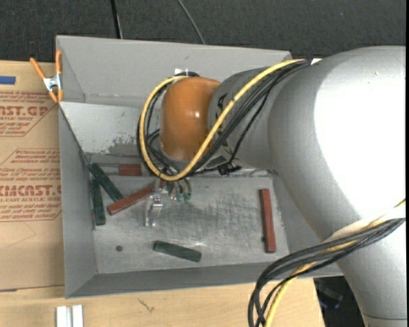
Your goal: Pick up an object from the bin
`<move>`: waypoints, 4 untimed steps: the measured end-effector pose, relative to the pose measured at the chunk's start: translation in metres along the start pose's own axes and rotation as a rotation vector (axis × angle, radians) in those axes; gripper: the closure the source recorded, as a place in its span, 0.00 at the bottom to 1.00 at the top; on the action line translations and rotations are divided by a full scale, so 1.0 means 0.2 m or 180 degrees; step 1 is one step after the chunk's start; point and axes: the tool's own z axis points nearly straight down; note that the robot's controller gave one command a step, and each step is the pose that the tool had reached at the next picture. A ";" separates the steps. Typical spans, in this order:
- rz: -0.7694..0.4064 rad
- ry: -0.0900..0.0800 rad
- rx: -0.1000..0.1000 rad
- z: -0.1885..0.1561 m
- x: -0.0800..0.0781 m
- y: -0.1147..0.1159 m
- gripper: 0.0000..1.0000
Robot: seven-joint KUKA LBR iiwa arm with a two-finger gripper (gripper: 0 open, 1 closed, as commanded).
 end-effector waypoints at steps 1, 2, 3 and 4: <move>0.0000 -0.0081 -0.0009 -0.03 -0.03 0.00 1.00; -0.0008 0.0036 0.0003 0.00 0.01 0.00 0.00; 0.0002 -0.0047 -0.0008 -0.02 -0.02 0.00 1.00; 0.0002 -0.0047 -0.0008 -0.02 -0.02 0.00 1.00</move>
Offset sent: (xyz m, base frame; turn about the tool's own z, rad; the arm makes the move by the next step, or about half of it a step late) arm 0.0000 0.0000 0.0000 0.0000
